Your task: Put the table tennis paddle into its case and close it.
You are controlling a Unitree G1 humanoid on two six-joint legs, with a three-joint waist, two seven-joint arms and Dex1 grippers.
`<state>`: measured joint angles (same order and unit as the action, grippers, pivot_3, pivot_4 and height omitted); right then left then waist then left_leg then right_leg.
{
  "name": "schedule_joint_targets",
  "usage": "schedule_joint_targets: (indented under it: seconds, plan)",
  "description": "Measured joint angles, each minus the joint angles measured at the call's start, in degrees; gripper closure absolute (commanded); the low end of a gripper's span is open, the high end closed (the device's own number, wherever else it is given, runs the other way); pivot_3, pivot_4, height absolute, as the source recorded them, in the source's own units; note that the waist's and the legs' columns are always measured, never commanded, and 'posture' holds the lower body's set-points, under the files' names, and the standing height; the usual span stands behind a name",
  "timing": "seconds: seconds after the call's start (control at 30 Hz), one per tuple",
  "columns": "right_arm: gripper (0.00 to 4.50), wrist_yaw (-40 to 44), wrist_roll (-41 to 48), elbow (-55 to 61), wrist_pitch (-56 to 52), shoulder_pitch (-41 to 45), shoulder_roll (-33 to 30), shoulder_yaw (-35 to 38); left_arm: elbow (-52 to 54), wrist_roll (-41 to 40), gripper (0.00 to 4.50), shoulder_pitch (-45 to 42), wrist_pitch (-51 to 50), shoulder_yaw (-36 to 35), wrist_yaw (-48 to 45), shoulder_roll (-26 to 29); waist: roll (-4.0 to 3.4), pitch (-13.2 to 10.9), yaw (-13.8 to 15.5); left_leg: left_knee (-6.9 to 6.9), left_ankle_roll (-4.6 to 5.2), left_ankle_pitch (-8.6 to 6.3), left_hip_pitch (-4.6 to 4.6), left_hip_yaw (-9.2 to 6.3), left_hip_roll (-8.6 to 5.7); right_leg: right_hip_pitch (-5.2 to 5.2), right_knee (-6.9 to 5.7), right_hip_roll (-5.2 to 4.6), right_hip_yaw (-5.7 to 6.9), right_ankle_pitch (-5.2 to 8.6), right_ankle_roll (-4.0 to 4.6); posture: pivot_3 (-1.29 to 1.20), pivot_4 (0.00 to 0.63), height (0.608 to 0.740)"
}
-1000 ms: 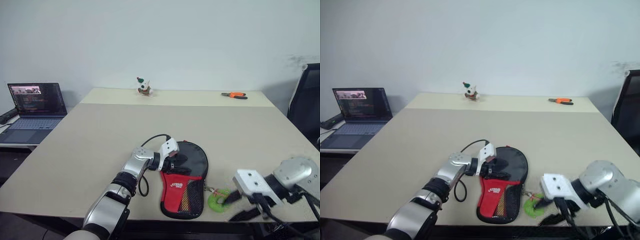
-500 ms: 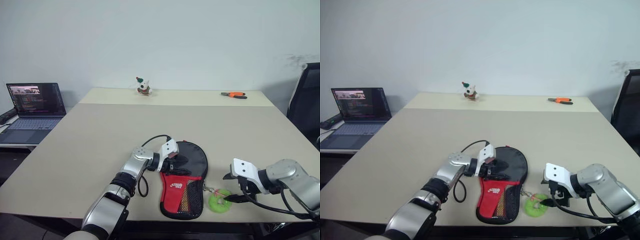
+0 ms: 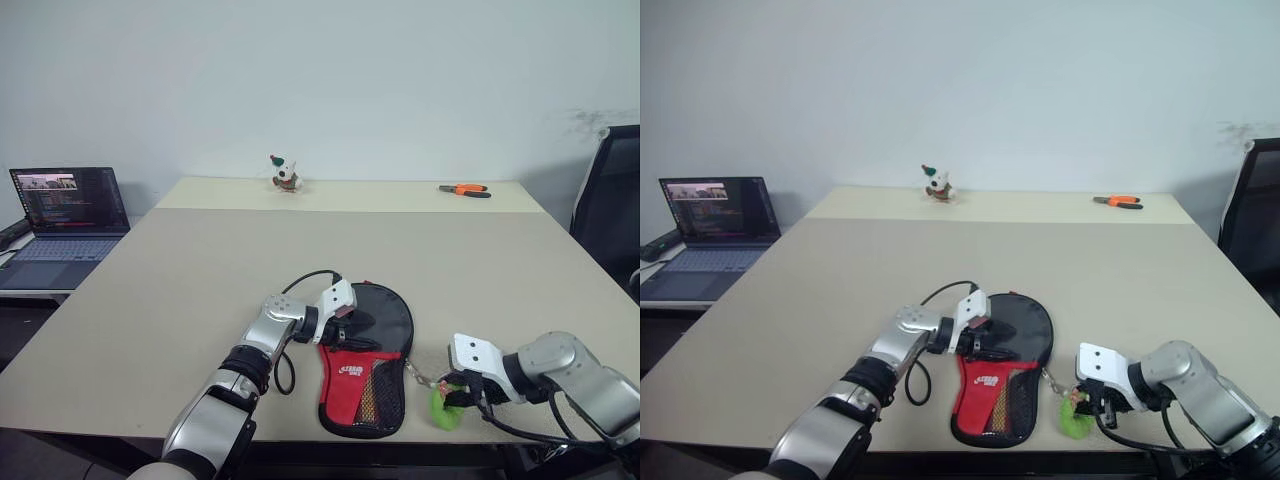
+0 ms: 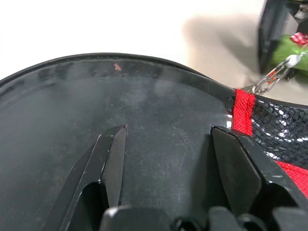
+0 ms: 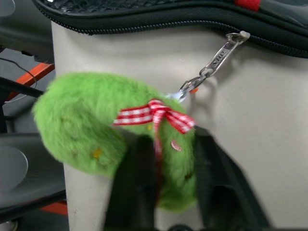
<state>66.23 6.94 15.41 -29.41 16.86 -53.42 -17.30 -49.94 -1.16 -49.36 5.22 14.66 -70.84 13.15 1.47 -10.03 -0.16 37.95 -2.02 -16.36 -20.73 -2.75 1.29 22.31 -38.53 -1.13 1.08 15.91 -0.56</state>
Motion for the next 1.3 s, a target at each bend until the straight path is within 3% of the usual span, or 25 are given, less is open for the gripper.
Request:
schedule_joint_targets:
  seconds: [0.27, 0.77, 1.3]
  plan:
    - [4.49, 3.61, -1.20, 2.53, 3.13, -1.86, -6.41, 0.26, 0.36, -0.19, 1.45, 0.31, -0.12, 0.10, -1.27, -0.08, -0.02, 0.01, 0.02, -0.03, 0.00, 0.00, -0.02, -0.01, 0.00, 0.00, 0.05, 0.00, 0.02, 0.01, 0.00, 0.00, 0.150, 0.740]
    - [4.49, 6.37, -8.20, 11.18, 12.41, -2.21, -6.68, -5.19, 0.71, -0.05, 1.45, 0.41, -0.61, 0.18, -0.94, -1.29, -0.09, 0.06, 0.57, -0.07, 0.13, -0.08, -0.13, -0.15, -0.03, -0.12, 0.45, -0.04, 0.17, 0.00, -0.04, 0.00, 0.150, 0.740]
    - [4.49, 12.03, -0.63, 27.67, 8.33, -9.05, -13.26, -1.37, 0.03, 0.49, 1.45, 0.34, -0.73, 0.33, 1.75, -2.27, -0.12, 0.10, 0.95, -0.01, 0.14, -0.09, -0.09, -0.18, -0.09, -0.24, 0.50, -0.11, 0.18, -0.02, -0.12, 0.00, 0.150, 0.740]
